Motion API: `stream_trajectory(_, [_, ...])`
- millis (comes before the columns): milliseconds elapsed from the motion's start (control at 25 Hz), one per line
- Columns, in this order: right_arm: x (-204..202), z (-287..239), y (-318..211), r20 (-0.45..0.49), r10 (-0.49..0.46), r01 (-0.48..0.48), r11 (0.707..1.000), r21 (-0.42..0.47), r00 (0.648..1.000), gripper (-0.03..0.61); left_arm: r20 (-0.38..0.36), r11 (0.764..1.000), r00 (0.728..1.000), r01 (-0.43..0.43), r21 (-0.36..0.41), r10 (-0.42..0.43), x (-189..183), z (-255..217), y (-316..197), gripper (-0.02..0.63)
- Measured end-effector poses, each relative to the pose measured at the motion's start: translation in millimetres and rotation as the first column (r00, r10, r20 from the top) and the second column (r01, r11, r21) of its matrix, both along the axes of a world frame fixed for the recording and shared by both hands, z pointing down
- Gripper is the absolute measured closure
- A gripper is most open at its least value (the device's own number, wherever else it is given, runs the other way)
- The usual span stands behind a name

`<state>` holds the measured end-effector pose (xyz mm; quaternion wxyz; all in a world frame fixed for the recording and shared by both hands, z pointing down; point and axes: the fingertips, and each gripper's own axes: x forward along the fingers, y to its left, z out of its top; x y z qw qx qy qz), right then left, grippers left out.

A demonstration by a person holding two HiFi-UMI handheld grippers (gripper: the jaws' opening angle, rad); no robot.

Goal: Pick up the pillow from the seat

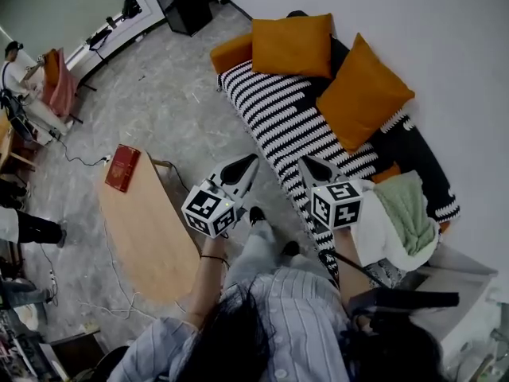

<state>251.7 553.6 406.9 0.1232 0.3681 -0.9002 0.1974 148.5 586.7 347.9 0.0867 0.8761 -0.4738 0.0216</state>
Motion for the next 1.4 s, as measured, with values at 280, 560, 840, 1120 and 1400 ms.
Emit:
stream_trajectory(280, [-21,6,-32,-0.022,-0.015,0.015,1.000,-0.022,1.000,0.551,-0.027,1.000,1.000,-0.007,-0.027,0.007,-26,8,-32,0.598])
stream_trajectory(560, [-61,7,-69,-0.042,-0.049,0.048,0.998,-0.031,0.998,0.551,-0.048,0.999,0.999,-0.018,-0.032,0.016,-60,11,-71,0.598])
stream_trajectory(840, [-107,0,-104,-0.036,-0.044,0.042,0.998,-0.036,0.998,0.551,-0.049,0.999,0.998,-0.031,-0.033,0.030,-102,9,-107,0.598])
stream_trajectory(1120, [-143,4,-126,-0.028,-0.018,0.017,0.998,-0.057,0.999,0.551,-0.054,0.997,0.997,-0.066,-0.039,0.063,-137,12,-132,0.599])
stream_trajectory(1400, [-171,16,-135,-0.026,0.000,-0.003,0.996,-0.091,1.000,0.551,-0.066,0.994,0.994,-0.090,-0.055,0.087,-163,23,-144,0.598])
